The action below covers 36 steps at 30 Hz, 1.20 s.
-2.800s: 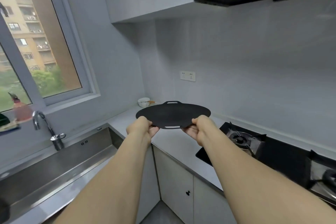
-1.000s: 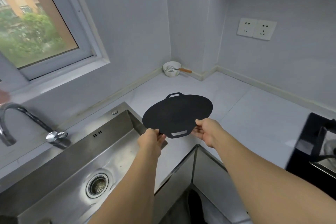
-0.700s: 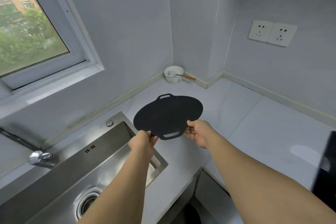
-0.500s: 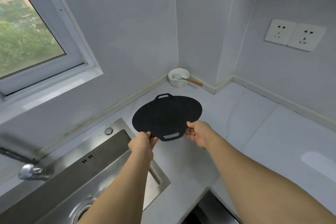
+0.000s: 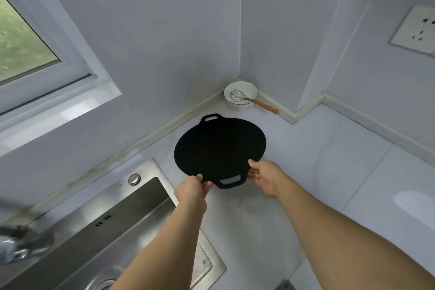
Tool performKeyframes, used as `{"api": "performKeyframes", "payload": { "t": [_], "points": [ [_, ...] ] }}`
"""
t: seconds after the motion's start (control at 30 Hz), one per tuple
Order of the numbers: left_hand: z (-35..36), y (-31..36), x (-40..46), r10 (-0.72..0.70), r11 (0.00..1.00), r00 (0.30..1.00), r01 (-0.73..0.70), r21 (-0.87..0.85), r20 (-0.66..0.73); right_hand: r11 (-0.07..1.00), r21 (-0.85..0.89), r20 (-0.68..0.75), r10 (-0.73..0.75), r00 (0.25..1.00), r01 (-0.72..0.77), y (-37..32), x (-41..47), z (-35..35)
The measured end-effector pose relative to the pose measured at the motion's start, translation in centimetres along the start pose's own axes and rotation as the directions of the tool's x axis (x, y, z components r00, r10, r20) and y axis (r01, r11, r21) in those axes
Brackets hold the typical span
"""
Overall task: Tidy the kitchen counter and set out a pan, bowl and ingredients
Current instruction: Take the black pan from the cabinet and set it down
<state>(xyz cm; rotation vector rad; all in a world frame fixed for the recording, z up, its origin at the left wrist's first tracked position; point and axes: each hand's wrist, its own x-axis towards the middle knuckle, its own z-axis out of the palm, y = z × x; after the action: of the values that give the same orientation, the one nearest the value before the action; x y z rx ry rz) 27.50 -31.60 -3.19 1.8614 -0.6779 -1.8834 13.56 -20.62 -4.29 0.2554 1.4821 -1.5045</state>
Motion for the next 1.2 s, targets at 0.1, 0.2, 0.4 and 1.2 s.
{"api": "performKeyframes", "payload": {
  "t": [0.1, 0.2, 0.4, 1.2],
  "points": [
    [0.4, 0.2, 1.4, -0.022, 0.999, 0.999, 0.021, 0.036, 0.027, 0.999, -0.031, -0.018, -0.033, 0.999, 0.033, 0.0, 1.1, -0.2],
    [0.8, -0.1, 2.5, -0.044, 0.997, 0.998, 0.041, 0.059, 0.046, 0.997, -0.078, -0.08, -0.022, 0.997, 0.016, 0.1, 2.1, -0.2],
    [1.7, -0.9, 4.1, -0.045, 0.995, 0.998, 0.04, 0.096, 0.05, 0.999, -0.002, -0.163, 0.045, 0.986, -0.046, 0.1, 3.4, -0.1],
    [2.4, -1.0, 4.9, -0.147, 0.978, 0.985, 0.131, 0.163, 0.087, 0.986, 0.165, -0.267, 0.072, 0.961, -0.028, 1.6, 4.5, -1.7]
  ]
}}
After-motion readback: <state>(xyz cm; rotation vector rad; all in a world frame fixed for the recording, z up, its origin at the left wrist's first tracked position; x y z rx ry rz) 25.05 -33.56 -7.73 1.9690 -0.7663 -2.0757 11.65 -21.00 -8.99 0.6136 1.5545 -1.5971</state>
